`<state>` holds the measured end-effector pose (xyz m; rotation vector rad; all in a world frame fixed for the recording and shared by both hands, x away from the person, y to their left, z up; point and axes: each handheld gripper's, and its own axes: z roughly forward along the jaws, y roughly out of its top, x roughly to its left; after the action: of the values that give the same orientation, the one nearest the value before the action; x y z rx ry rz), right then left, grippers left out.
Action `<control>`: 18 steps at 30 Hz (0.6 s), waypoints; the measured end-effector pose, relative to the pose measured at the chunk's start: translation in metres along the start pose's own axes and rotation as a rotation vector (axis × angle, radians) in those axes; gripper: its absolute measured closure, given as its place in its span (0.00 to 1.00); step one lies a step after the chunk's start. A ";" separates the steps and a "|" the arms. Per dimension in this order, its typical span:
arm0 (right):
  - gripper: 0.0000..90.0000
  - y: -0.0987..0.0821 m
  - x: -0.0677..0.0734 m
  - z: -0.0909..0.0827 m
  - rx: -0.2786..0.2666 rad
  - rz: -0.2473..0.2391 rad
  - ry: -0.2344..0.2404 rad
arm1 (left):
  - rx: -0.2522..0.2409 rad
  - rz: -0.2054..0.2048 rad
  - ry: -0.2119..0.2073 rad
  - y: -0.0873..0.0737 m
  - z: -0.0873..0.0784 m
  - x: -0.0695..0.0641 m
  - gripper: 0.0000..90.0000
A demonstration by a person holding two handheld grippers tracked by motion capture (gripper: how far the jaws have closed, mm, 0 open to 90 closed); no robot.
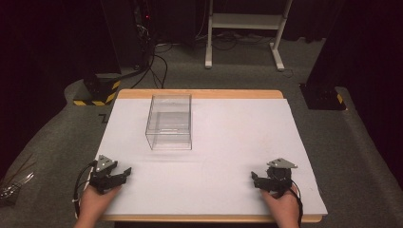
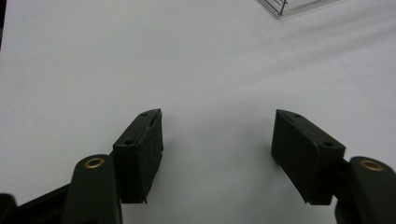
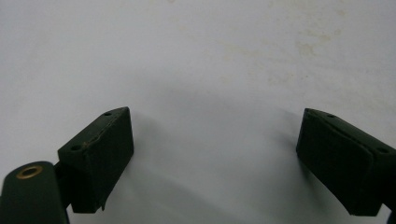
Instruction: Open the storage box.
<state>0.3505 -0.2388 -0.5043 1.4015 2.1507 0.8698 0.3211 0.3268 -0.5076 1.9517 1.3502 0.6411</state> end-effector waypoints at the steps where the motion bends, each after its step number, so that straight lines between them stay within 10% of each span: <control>1: 0.12 0.000 0.000 0.000 0.001 0.002 0.000 | -0.001 -0.005 -0.001 0.000 0.000 0.000 0.38; 18: 0.12 0.000 0.000 0.000 -0.003 0.000 0.001 | -0.001 -0.009 -0.004 0.000 0.000 0.000 0.38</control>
<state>0.3504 -0.2389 -0.5045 1.3998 2.1493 0.8735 0.3211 0.3265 -0.5077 1.9437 1.3549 0.6329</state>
